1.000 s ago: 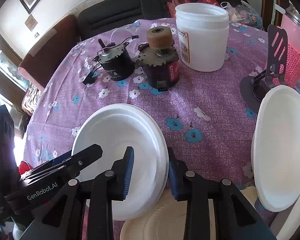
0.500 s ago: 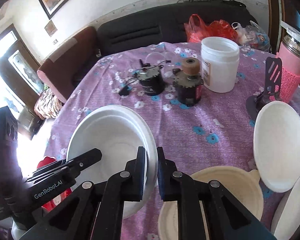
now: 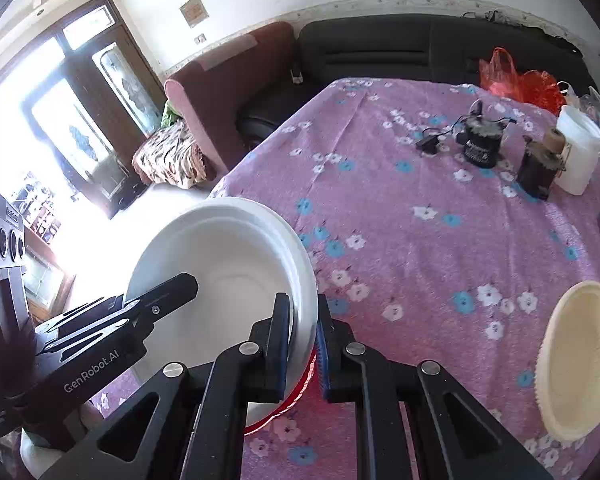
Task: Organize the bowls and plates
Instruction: 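Carry the white bowl onto the stacked red plates and release it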
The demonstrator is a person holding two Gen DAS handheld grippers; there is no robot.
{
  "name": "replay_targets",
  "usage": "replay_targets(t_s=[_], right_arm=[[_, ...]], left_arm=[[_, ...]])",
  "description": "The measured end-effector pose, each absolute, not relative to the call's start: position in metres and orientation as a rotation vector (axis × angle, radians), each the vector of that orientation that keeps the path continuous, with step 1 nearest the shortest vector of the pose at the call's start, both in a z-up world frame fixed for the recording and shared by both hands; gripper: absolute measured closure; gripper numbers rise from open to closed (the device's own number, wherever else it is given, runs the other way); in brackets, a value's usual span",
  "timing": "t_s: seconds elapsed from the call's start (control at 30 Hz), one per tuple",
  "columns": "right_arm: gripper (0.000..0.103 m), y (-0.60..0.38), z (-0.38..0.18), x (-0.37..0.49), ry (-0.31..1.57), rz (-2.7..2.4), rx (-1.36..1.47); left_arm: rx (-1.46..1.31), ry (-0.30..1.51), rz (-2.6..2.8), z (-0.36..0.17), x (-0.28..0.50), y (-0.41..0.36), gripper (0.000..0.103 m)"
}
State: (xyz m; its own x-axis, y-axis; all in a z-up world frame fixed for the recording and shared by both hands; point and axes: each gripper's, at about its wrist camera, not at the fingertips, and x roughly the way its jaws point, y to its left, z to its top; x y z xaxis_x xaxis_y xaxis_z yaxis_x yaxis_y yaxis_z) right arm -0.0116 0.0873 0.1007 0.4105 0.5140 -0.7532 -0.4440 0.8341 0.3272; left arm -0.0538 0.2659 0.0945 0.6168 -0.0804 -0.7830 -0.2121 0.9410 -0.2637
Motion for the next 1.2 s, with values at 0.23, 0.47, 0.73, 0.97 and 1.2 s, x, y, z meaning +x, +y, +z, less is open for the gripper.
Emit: replay_targets(t_s=[0.23,0.47,0.73,0.97,1.2], right_arm=[[0.089,0.128,0.057,-0.018,1.068,0.597,0.046],[0.089,0.135,0.038,-0.01,1.102,0.604,0.054],[0.084,0.137,0.044,-0.016,0.997,0.578,0.007],[0.065,0.113,0.077,-0.039,0.831,0.567,0.027],[0.025,0.07,0.116,-0.102,0.526,0.465,-0.039]], left_arm=[[-0.378,0.974,0.128,0.054,-0.059,0.294,0.082],[-0.336,0.989,0.146,0.044,-0.058,0.293,0.063],[-0.275,0.909,0.185,0.069,-0.075,0.292,0.031],[-0.28,0.763,0.23,0.098,-0.107,0.296,0.03],[-0.179,0.463,0.386,0.142,-0.163,0.271,0.007]])
